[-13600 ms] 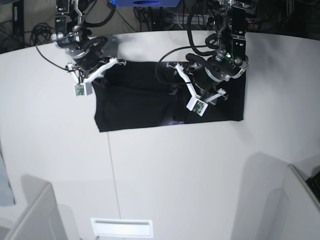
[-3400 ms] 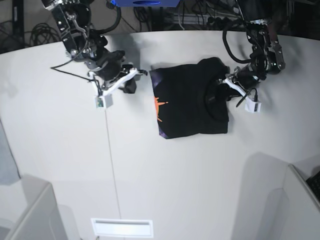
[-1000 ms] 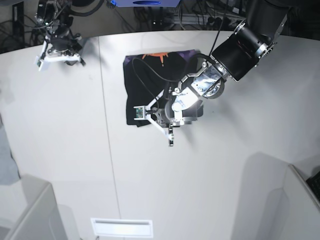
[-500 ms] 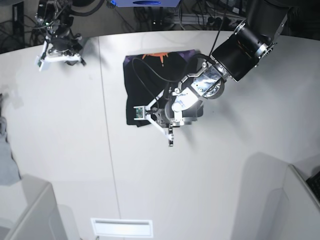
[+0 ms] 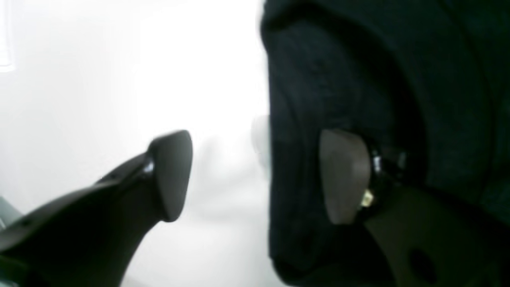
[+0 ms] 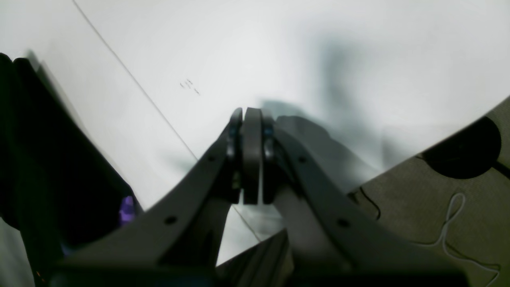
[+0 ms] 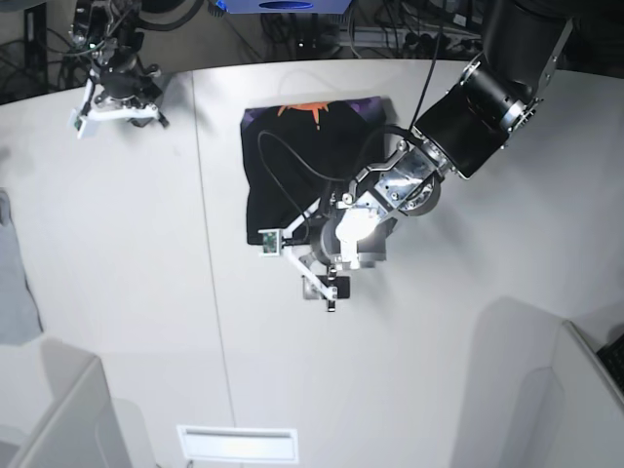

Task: Fold the T-shirt properly

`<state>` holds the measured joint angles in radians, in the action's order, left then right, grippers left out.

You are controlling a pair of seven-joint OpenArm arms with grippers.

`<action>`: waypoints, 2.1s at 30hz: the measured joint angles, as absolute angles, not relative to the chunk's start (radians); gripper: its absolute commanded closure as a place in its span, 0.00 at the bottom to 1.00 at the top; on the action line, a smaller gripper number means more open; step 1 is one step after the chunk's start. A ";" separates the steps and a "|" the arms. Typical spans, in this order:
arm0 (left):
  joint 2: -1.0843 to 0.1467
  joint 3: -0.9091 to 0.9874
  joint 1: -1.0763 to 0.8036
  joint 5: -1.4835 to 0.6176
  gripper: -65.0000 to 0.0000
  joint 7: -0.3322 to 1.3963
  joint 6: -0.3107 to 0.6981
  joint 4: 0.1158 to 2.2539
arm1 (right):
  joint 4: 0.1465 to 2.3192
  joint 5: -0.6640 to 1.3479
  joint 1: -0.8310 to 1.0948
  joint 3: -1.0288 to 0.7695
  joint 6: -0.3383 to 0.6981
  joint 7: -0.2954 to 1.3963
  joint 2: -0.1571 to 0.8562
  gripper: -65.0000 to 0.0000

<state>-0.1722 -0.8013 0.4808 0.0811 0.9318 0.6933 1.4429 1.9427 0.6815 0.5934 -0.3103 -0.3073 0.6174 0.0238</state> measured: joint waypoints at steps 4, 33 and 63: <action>-0.166 -0.745 0.479 0.076 0.22 0.931 0.706 1.560 | 1.942 0.681 0.594 -0.310 -0.252 0.615 0.023 1.00; -0.222 0.154 -0.580 0.049 1.00 0.194 0.694 1.897 | 1.942 0.191 0.826 -0.319 0.279 -0.054 -0.016 1.00; -0.168 0.188 -0.819 0.025 1.00 0.167 0.688 1.257 | 1.665 0.192 0.929 -0.332 0.280 0.542 0.131 1.00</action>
